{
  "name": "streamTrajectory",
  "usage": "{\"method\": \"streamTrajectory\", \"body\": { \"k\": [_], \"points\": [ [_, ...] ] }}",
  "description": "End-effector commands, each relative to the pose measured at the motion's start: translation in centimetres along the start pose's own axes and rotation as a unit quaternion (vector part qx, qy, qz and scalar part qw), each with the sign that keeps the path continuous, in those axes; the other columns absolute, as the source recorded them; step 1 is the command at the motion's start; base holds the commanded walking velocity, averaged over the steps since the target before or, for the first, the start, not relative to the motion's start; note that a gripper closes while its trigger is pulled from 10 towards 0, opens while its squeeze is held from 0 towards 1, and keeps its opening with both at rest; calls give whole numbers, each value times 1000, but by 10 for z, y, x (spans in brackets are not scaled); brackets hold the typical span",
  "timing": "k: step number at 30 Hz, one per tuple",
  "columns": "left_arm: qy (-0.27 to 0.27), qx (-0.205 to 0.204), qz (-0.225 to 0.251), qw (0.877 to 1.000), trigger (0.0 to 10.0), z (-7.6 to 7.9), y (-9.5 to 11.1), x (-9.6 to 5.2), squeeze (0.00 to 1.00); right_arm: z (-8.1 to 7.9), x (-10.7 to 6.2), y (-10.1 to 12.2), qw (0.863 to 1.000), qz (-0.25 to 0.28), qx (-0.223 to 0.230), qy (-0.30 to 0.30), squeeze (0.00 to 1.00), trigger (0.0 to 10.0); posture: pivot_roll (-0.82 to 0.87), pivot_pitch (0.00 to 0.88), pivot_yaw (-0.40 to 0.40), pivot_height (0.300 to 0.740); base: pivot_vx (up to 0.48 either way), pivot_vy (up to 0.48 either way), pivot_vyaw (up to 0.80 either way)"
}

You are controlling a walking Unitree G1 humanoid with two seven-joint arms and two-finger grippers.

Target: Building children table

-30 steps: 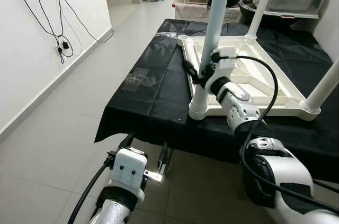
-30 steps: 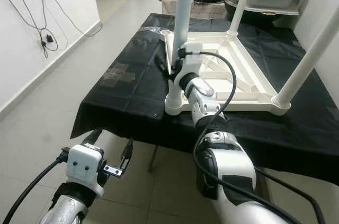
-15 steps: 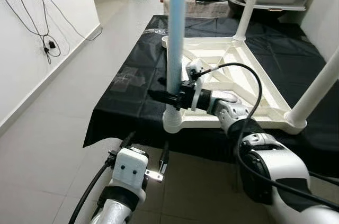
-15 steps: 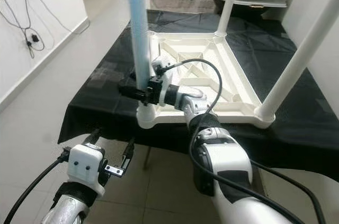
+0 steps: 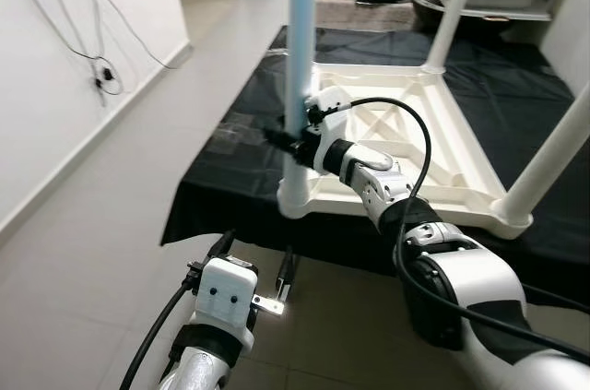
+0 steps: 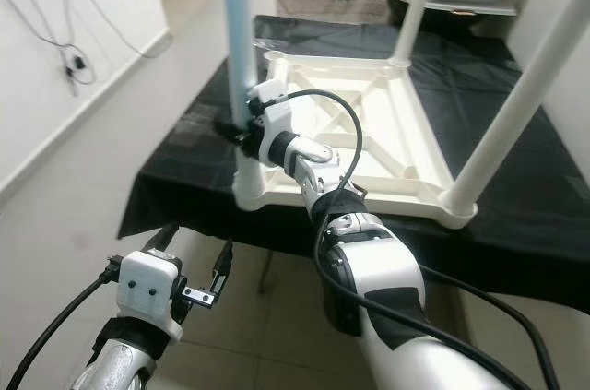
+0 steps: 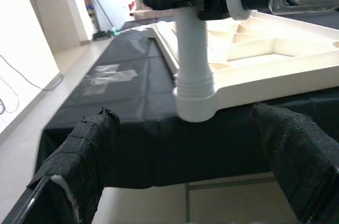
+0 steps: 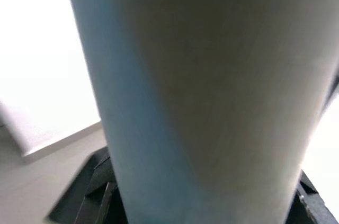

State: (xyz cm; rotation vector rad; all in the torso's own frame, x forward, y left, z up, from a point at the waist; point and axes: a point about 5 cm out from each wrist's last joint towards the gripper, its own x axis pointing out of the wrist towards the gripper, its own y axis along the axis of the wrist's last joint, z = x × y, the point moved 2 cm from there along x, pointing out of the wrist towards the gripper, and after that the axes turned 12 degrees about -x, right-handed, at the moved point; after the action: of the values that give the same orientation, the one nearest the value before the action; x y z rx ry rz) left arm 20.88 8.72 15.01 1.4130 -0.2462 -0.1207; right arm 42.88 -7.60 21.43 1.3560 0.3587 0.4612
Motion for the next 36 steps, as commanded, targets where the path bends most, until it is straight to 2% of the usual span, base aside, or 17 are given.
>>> {"method": "streamTrajectory", "body": {
  "k": [1, 4, 6, 7, 9, 12, 19, 20, 22, 23, 26, 27, 28, 30, 34, 35, 36],
  "points": [
    [1, 2, -3, 1000, 10000, 0, -1, -1, 0, 20, -8, -14, 996, -38, 19, -83, 0, 0, 100, 81, -21, 740, 0, 0, 0],
    [-3, 2, -4, 1000, 10000, 0, -1, -1, 0, 43, -24, -35, 962, -84, 32, -258, 0, 0, 110, 72, -5, 740, 0, 0, 0],
    [-6, 3, -4, 1000, 10000, 0, -1, -1, 0, 46, -33, -46, 936, -99, 57, -333, 0, 0, 123, 65, 1, 740, 0, 0, 0],
    [-6, 3, -4, 1000, 10000, 0, -1, -1, 0, 46, -33, -46, 936, -99, 57, -333, 0, 0, 123, 65, 1, 740, 0, 0, 0],
    [-8, 4, -3, 1000, 10000, 0, -1, 0, 0, 41, -40, -58, 907, -121, 83, -394, 0, 0, 122, 62, -3, 740, 0, 0, 0],
    [-8, 4, -2, 1000, 10000, 0, 0, 1, 0, 31, -41, -62, 897, -128, 97, -411, 0, 0, 122, 62, -3, 740, 0, 0, 0],
    [-8, 4, -2, 1000, 10000, 1, -1, 1, 0, 13, -34, -57, 899, -128, 98, -408, 0, 0, 128, 50, -10, 740, 0, 0, 0],
    [-8, 4, -2, 1000, 10000, 1, -2, 1, 0, 10, -30, -53, 912, -108, 96, -383, 114, 10000, 122, 45, -11, 740, 0, 0, 0],
    [-8, 4, -2, 1000, 10000, 1, -2, 1, 0, 10, -30, -53, 912, -108, 96, -383, 114, 10000, 122, 45, -11, 740, 0, 0, 0],
    [-9, 3, -2, 1000, 10000, 1, -2, 1, 0, 10, -25, -35, 931, -45, 92, -349, 1000, 10000, 121, 41, -11, 740, 0, 0, 0],
    [-9, 3, -2, 1000, 10000, 1, -2, 1, 0, 12, -24, -28, 937, -20, 89, -338, 1000, 10000, 121, 41, -11, 740, 0, 0, 0],
    [-10, 3, -2, 1000, 10000, 2, -3, 1, 0, 16, -24, -19, 942, 10, 78, -325, 957, 10000, 121, 41, -11, 740, 0, 0, 0],
    [-10, 2, -2, 1000, 10000, 2, -3, 1, 0, 18, -23, -13, 948, 33, 85, -304, 0, 10000, 121, 41, -11, 740, 0, 0, 0],
    [-10, 2, -1, 1000, 10000, 2, -2, 1, 0, 19, -19, -1, 966, 69, 85, -234, 0, 10000, 121, 41, -11, 740, 0, 0, 0],
    [-10, 1, -1, 1000, 10000, 2, -2, 1, 0, 19, -18, 3, 972, 80, 81, -208, 0, 10000, 121, 41, -11, 740, 0, 0, 0],
    [-12, -1, 1, 1000, 10000, 3, -1, 2, 0, 17, -15, 6, 981, 89, 74, -154, 0, 10000, 118, 44, -12, 740, 0, 0, 0],
    [-12, -1, 1, 1000, 10000, 3, -1, 2, 0, 17, -15, 6, 981, 89, 74, -154, 0, 10000, 118, 44, -12, 740, 0, 0, 0]
  ]
}}
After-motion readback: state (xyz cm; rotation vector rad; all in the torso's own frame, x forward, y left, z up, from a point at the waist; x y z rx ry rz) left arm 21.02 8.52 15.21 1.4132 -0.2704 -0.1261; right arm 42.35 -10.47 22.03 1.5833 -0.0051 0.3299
